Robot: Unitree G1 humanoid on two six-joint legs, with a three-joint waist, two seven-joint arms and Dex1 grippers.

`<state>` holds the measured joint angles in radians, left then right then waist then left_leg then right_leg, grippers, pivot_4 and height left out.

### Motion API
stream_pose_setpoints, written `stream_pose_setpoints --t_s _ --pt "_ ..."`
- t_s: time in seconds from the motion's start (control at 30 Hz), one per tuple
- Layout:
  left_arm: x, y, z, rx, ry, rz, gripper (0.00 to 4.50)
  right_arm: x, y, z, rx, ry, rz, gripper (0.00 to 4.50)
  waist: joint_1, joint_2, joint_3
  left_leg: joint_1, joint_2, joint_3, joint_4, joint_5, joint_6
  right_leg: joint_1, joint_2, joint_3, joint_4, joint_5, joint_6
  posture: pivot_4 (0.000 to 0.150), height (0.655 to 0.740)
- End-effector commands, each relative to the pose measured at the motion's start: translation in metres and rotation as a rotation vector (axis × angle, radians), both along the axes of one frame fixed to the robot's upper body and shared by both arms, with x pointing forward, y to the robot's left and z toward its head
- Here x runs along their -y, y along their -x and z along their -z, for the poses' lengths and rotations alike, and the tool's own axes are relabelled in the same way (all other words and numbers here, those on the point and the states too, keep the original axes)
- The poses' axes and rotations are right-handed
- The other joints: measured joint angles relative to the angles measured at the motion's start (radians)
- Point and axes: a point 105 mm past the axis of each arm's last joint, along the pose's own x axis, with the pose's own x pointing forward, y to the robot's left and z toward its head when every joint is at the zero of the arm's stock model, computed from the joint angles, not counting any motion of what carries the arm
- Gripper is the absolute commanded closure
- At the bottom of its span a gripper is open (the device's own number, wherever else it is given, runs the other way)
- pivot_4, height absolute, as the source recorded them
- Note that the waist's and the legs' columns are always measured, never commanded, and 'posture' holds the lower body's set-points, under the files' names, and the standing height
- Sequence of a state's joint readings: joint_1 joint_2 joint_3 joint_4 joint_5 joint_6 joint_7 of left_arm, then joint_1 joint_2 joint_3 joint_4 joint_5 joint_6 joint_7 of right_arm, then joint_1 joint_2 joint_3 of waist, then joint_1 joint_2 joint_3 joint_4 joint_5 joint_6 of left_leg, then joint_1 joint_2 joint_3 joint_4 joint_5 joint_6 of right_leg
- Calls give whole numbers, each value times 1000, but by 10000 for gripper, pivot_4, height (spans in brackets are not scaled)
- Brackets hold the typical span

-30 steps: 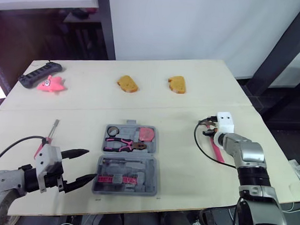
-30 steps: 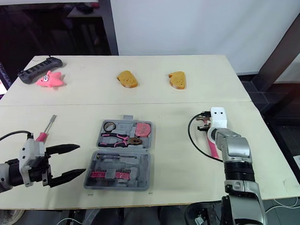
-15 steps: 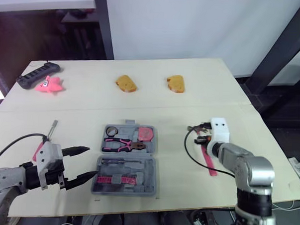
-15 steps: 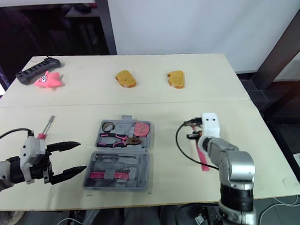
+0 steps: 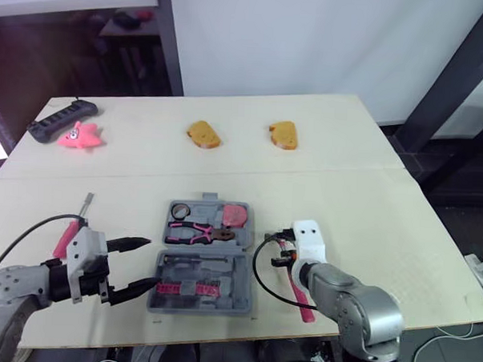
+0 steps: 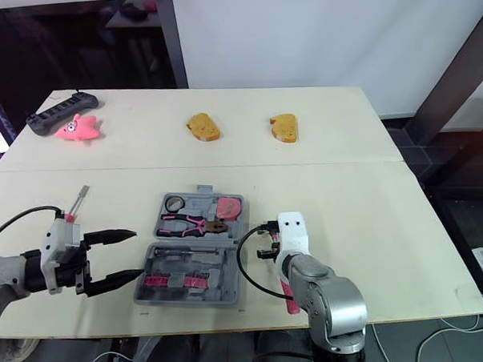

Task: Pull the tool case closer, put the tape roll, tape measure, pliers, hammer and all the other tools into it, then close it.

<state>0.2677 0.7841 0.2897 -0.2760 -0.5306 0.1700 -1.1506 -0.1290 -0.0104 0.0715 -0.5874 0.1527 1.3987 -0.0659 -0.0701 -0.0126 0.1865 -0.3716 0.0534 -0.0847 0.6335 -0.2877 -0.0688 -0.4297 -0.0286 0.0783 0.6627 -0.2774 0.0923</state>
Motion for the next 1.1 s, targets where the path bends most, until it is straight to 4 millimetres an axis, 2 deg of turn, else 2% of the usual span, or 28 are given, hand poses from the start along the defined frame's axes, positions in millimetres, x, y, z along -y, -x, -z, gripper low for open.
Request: stream_pose_setpoints --t_s 0.03,0.23,0.37,0.53,0.57,0.67,0.73,0.8,0.87,0.93,1.1 --pt "-2 0 -5 17 -22 11 0 2 -7 5 33 13 29 44144 0 0 0 0 0 0 0 0 0 0 0 0 0 0 0 1500 7400" --pt "-3 2 -4 13 -32 17 0 2 -4 22 2 -5 48 44144 -2 -5 -3 1 0 0 0 0 0 0 0 0 0 0 -1 1500 7400" --pt "-3 3 -4 13 -34 14 0 5 -5 18 19 -58 76 28491 0 -8 -5 1 0 0 0 0 0 1 0 0 0 -1 -1 1500 7400" --pt "-5 3 -4 14 -30 0 0 16 -2 -24 114 -92 32 3613 6 -7 -4 0 0 0 0 0 0 1 -1 0 -1 -1 -1 1500 7400" --pt "-6 3 -4 15 -30 -4 0 22 0 -38 137 -83 1 458 4 -7 -4 -1 0 0 0 0 0 0 -1 0 -1 -1 -1 1500 7400" --pt "-7 3 -3 17 -30 -14 0 34 1 -78 207 -32 -141 458 0 -4 -2 0 0 0 0 0 0 0 -1 0 -1 -1 -1 1500 7400" --pt "-6 2 -3 19 -29 -15 0 25 -2 -101 226 21 -371 458 -1 -2 -1 0 0 0 0 0 0 0 0 0 -1 -1 -2 1500 7400" --pt "-5 2 -2 19 -28 -15 0 7 6 -115 233 157 -720 458 0 2 3 1 0 0 -1 0 0 1 0 0 -1 -1 -2 1500 7400" --pt "-3 2 -1 19 -23 -16 0 0 15 -113 224 308 -1013 458 0 2 2 1 0 0 -2 0 0 1 0 0 -3 -1 -1 1500 7400" --pt "-2 2 -1 20 -19 -17 0 2 20 -101 190 462 -1264 458 1 1 2 0 0 0 -2 -1 2 1 0 -1 -4 -1 3 1500 7400" --pt "4 7 -2 17 -3 0 0 11 5 -80 179 843 -1712 458 -4 0 3 -2 0 3 1 -1 2 1 -2 1 -9 0 6 1500 7400"
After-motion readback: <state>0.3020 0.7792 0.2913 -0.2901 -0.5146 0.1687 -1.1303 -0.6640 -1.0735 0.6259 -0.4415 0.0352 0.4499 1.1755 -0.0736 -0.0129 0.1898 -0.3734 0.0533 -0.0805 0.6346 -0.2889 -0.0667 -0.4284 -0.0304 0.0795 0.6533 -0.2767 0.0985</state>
